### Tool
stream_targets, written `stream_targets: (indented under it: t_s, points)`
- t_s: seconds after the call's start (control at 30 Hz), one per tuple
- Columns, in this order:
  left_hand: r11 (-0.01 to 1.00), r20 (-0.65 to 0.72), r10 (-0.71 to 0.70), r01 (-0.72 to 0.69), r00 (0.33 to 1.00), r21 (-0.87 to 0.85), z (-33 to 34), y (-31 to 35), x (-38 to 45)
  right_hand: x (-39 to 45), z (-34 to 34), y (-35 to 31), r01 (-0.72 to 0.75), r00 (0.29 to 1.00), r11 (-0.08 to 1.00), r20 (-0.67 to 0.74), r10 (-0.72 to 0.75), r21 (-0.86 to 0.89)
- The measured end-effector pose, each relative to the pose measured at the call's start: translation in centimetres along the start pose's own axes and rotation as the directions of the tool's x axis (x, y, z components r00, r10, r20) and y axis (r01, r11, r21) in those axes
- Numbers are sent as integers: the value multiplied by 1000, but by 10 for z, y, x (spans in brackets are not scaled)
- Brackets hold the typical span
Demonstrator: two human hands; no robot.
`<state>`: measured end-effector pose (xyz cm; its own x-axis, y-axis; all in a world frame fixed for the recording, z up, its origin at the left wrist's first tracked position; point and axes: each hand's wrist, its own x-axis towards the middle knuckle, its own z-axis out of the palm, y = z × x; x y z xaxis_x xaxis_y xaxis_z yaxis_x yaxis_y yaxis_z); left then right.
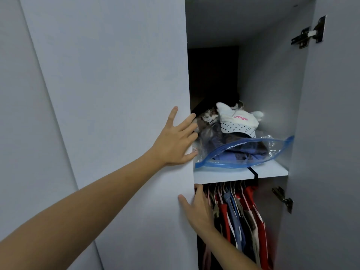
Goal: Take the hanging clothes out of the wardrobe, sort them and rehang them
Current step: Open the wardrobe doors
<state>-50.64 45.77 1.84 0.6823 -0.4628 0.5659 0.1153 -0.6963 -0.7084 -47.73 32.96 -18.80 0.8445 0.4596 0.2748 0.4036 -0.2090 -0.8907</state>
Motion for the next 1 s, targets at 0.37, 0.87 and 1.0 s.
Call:
stream_targets:
  t_s: [0.37, 0.87, 1.0]
  points:
    - [997, 117, -45, 37, 992, 65, -119, 35, -43, -92, -18, 1, 201, 976, 971, 110, -187, -126]
    - [980, 326, -163, 115, 931, 163, -256, 50, -119, -213, 9, -37, 422, 897, 901, 192, -397, -106]
    - [980, 306, -162, 117, 938, 158, -279, 41, -153, -241, 23, -51, 459, 869, 887, 236, -436, -52]
